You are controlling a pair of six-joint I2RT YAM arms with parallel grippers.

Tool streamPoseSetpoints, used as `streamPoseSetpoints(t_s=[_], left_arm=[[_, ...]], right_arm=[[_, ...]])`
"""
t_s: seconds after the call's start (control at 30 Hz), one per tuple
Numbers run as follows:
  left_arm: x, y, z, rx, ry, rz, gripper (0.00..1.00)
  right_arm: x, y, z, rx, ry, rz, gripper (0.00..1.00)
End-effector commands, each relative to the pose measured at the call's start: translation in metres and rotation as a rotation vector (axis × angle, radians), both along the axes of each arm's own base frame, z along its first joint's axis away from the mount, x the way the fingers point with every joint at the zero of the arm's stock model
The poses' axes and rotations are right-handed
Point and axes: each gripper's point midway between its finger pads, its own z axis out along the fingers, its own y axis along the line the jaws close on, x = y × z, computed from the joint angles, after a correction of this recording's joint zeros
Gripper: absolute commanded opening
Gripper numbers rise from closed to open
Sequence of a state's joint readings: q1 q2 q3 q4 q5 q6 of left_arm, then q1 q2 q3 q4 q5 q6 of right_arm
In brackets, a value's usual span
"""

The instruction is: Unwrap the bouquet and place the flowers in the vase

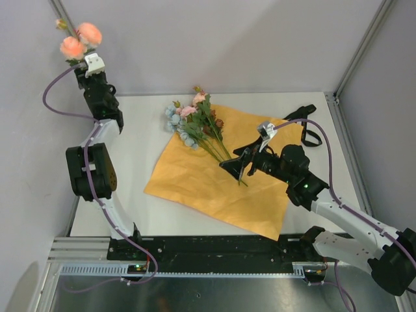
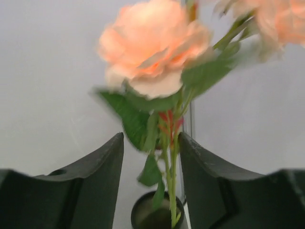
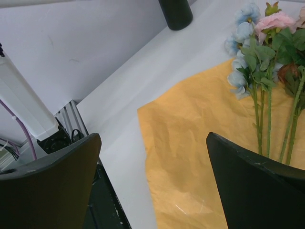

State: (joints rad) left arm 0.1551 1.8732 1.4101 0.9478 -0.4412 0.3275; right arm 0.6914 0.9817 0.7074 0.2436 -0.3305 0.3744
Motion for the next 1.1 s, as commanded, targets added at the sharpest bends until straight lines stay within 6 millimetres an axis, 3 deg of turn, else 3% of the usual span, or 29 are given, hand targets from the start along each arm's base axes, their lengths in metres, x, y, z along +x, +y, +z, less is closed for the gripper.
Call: streamPoseSetpoints(t_s=[0.0, 0.17, 0.3, 0.57, 0.67, 0.77, 0.83, 1.07], left_arm=[[-0.024, -0.003, 0.023, -0.03, -0.05, -0.018, 0.58], [-0.046, -0.018, 0.01, -0.112, -0.021, -0.081, 0.69], [-0.068, -0.046, 0.005, -0.174, 0.004, -0.187, 0.8], [-0.136, -0.124, 0.015, -0.406, 0.088, -0.428, 0.95], [-0.16, -0.17, 0.006, -0.563, 0.168, -0.625, 0.98], [-0.186, -0.215, -0.011, -0.649, 0.278, -0.83, 0.99], [-0.203, -0.232, -0.019, -0.686, 0.317, -0.92, 1.0], [-0.246, -0.258, -0.081, -0.745, 0.473, -1.041, 1.0]], right_arm=[[-0.004, -0.004, 0.014, 0.037, -0.02, -0.001, 0.99], [0.005, -0.008, 0.006, 0.036, 0.042, -0.063, 0.99], [0.021, -0.016, -0.01, 0.012, 0.106, -0.162, 0.99], [0.072, -0.03, -0.051, -0.087, 0.213, -0.293, 0.99], [0.089, -0.025, -0.07, -0.171, 0.236, -0.271, 0.96], [0.104, -0.016, -0.094, -0.254, 0.282, -0.238, 0.86], [0.113, -0.011, -0.107, -0.285, 0.307, -0.223, 0.8], [0.138, 0.004, -0.14, -0.335, 0.33, -0.196, 0.44]])
